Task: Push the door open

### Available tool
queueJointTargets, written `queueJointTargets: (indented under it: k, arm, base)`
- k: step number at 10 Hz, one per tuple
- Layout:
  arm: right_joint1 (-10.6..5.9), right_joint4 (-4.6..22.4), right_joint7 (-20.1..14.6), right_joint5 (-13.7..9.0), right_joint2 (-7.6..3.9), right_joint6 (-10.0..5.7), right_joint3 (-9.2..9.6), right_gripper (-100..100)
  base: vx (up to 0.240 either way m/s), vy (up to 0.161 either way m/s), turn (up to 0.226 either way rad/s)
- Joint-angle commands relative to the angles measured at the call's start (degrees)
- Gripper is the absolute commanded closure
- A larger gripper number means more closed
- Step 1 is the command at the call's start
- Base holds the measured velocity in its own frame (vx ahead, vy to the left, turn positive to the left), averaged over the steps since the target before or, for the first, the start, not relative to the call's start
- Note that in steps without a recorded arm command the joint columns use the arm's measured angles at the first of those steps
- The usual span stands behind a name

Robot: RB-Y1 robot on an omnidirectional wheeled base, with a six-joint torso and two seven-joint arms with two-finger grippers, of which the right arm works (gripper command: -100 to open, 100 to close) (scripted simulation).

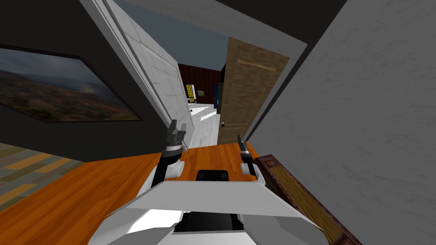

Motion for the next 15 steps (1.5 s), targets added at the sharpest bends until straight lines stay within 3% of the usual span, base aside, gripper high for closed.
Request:
queueJointTargets:
  k: [1,15]
  arm:
    - [-0.76,2.5,2.3,1.0,-0.05,-0.78,-0.13,-100]
    - [-7.77,22.5,19.6,8.7,-0.29,-6.04,-1.36,-100]
  base:
    - [0.093,0.024,-0.015]
    - [0.099,0.021,-0.012]
